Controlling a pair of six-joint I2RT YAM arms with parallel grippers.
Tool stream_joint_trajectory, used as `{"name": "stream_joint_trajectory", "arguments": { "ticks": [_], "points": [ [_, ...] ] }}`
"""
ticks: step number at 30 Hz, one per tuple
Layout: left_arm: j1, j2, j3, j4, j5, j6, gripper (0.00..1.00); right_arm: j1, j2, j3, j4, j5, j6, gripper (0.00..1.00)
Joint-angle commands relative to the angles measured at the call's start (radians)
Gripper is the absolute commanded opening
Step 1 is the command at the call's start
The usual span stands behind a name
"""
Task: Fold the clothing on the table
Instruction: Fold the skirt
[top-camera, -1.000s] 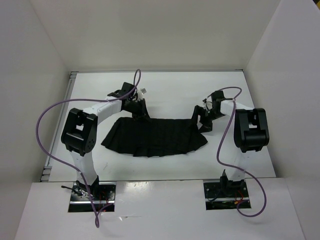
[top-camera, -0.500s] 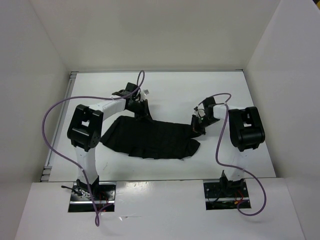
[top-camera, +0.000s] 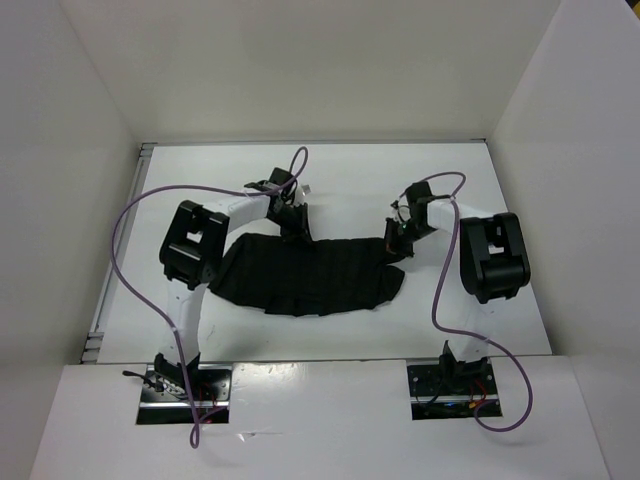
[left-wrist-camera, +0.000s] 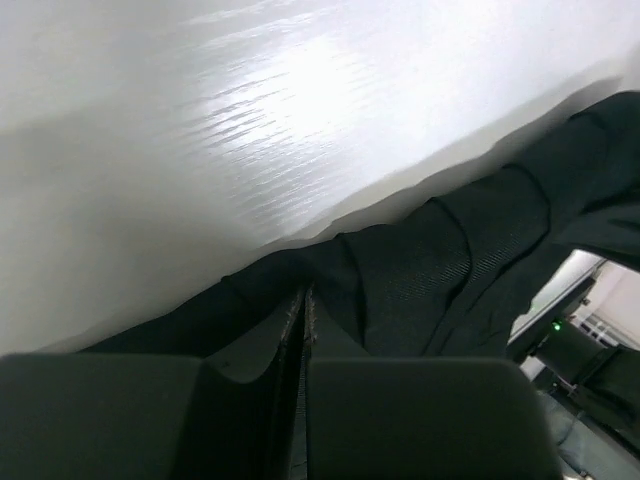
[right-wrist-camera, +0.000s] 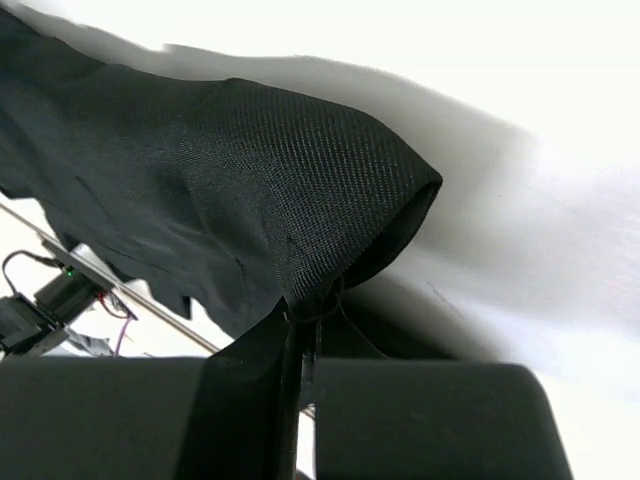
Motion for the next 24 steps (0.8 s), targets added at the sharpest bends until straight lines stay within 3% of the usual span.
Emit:
{"name": "stream_joint_trajectory", "arguments": {
  "ticks": [1,6,12,24],
  "points": [
    [-0.040,0.049,0.004,-0.009,-0.025,0.012,0.07,-0.007,-0.079,0.112,-0.044,0.028,-0.009,0.00],
    [-0.090,0.112,0.054,0.022,-0.003,-0.049,0.07,-0.016,-0.144,0.216,-0.108,0.028,-0.009,0.00],
    [-0.149,0.230,0.269,0.022,0.031,-0.106,0.07,-0.016,-0.228,0.335,-0.156,-0.083,-0.009,0.00],
    [-0.170,0.411,0.695,-0.137,0.029,-0.127,0.07,0.017,-0.251,0.326,-0.123,-0.311,0.035,0.00]
  ]
}}
